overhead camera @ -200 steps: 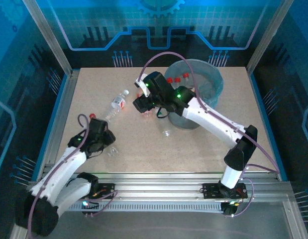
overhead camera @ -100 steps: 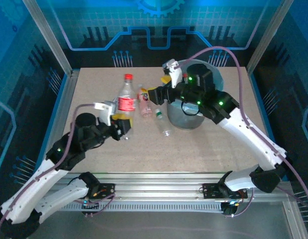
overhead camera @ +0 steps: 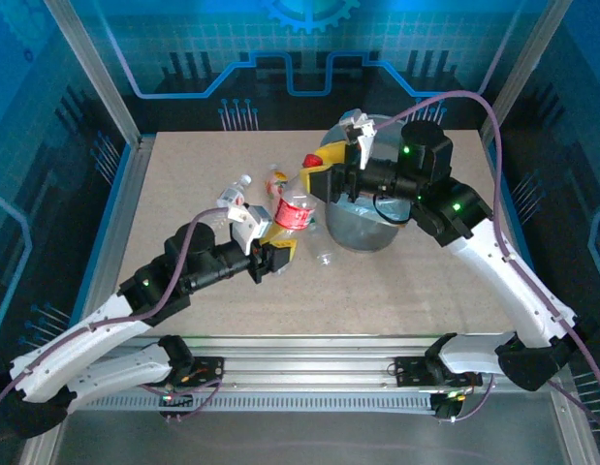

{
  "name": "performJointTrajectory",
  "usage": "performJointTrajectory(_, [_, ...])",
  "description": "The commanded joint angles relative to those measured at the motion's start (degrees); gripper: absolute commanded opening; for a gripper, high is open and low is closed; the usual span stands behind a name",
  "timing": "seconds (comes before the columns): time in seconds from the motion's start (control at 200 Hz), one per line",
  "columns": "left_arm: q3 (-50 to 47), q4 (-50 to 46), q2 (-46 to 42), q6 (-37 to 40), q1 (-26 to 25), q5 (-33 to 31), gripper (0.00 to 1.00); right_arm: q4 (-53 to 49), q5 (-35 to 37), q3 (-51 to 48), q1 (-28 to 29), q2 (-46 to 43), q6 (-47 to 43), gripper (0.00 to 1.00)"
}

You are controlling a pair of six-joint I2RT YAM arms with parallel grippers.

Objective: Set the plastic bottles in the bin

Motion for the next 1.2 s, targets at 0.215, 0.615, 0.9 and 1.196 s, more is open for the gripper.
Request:
performJointTrajectory(0.215, [-0.39, 3.37, -0.89, 2.35, -1.03, 1.64, 0.41, 0.68, -10.71, 0.92, -0.68, 0.27, -0.17, 0.46])
performJointTrajectory(0.615, [-1.08, 4.53, -1.61, 1.89, -1.07, -0.88, 0.64, -1.72, -6.78, 1.6, -0.68, -0.98, -1.72, 0.01])
performJointTrajectory(0.9, [-4.01, 9.75, -5.52, 1.29, -1.02, -7.23, 0.99, -7.44, 12.19, 7.65, -0.77, -3.36, -6.04, 0.0])
performJointTrajectory(1.196, [-2.86, 4.69, -6.42, -0.48, -1.06, -18.67, 0.98, -7.05, 39.65, 12.06, -0.82, -4.97, -13.52, 0.0])
